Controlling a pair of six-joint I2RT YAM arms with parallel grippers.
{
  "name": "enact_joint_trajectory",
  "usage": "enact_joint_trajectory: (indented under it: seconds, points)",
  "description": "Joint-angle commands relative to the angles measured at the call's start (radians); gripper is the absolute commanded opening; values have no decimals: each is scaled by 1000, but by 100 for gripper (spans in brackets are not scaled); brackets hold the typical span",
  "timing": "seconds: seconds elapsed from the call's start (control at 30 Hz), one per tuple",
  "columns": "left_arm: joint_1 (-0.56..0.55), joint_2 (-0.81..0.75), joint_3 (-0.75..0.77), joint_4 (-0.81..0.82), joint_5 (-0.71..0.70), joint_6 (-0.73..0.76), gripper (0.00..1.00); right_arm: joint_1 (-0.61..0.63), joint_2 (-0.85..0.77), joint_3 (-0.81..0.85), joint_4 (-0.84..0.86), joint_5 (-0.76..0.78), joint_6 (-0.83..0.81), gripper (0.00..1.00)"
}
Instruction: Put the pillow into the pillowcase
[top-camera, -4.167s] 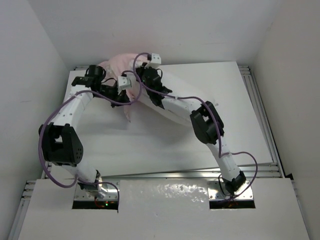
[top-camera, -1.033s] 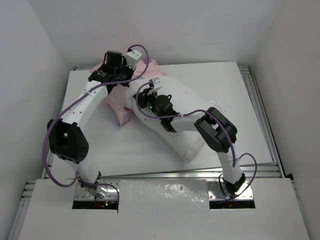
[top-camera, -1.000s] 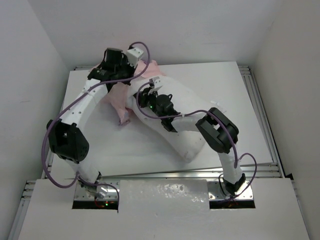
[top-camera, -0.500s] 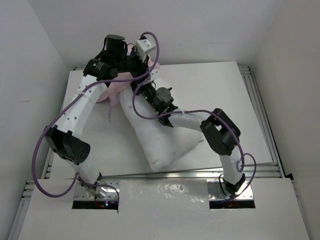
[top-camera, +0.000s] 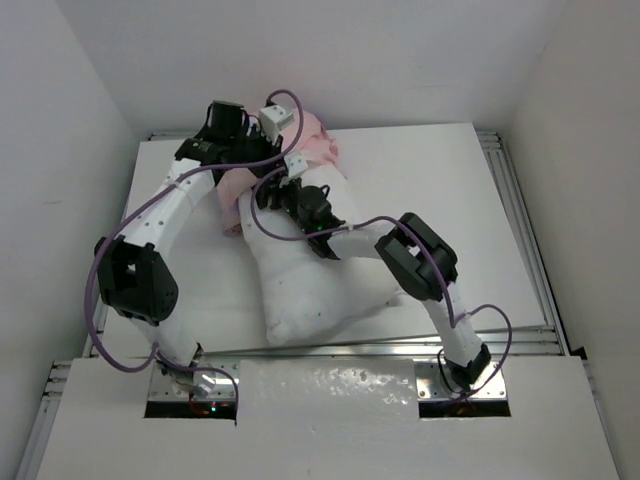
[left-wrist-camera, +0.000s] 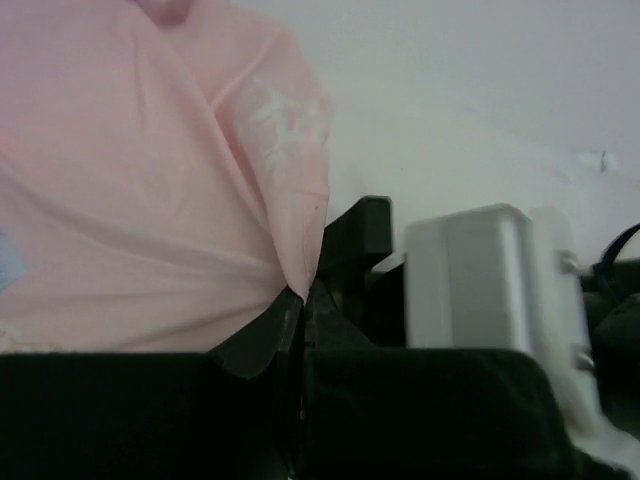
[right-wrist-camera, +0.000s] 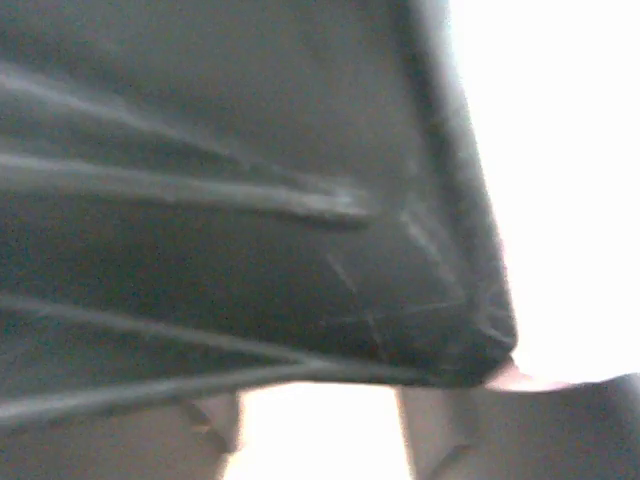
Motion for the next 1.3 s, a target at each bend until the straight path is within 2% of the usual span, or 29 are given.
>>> enact_joint_trajectory:
  seconds: [0.0, 0.03, 0.07, 0.13, 0.2, 0.23, 0.33, 0.37, 0.43, 0.5, 0.53, 0.57, 0.6, 0.63, 0.7, 0.8, 0.87, 0.9, 1.0, 1.07, 1.13, 1.27]
  points:
    - [24, 44, -82, -83, -80, -45, 0, -27, -151, -107, 37, -180, 16, 67]
    - [38, 47, -110, -57, -95, -61, 0, -24, -186, -153, 40, -232, 7, 78]
    - [61, 47, -117, -51, -130, -66, 0, -21, -222, -255, 46, -316, -22, 81]
    - [66, 39, -143, -39, -221, -63, 0, -21, -346, -354, 41, -395, -44, 86]
    - [66, 24, -168, -26, -255, -55, 0, -20, -436, -463, -57, -453, -71, 89]
    - [66, 13, -189, -23, -273, -54, 0, -20, -522, -506, -105, -470, -85, 96]
    - [66, 13, -207, -36, -286, -49, 0, -23, -657, -502, -399, -522, -165, 98]
    - [66, 10, -211, -40, -286, -46, 0, -30, -694, -490, -564, -527, -209, 99]
    - [66, 7, -208, -43, -287, -49, 1, -55, -708, -439, -755, -504, -220, 99]
    - [64, 6, -182, -57, -293, -51, 6, -149, -707, -407, -811, -489, -165, 99]
    - [60, 7, -167, -65, -309, -55, 20, -194, -685, -372, -825, -495, -59, 99]
    - [55, 13, -127, -84, -318, -54, 29, -295, -665, -347, -849, -537, 0, 99]
    - [46, 18, -101, -97, -344, -42, 46, -341, -642, -291, -860, -560, 52, 99]
    - [16, 26, -70, -109, -361, -32, 52, -407, -592, -263, -865, -586, 130, 99]
    - [-50, 59, 32, -150, -421, 9, 64, -441, -546, -202, -830, -633, 188, 99]
    - [-147, 128, 184, -189, -490, 55, 72, -474, -442, -94, -796, -671, 199, 99]
    - [-179, 191, 284, -184, -510, 63, 74, -487, -351, -24, -783, -718, 216, 99]
    - [-192, 216, 313, -180, -507, 58, 74, -492, -323, -11, -761, -795, 238, 99]
    - [-196, 332, 440, -177, -517, 41, 74, -507, -239, 0, -617, -940, 323, 98]
    - [-198, 422, 534, -198, -520, 41, 73, -517, -205, -23, -546, -972, 366, 98]
    - [-206, 487, 580, -201, -530, 38, 72, -518, -190, -57, -497, -966, 383, 97]
    - [-219, 516, 557, -149, -652, 44, 70, -517, -135, -72, -464, -979, 412, 95]
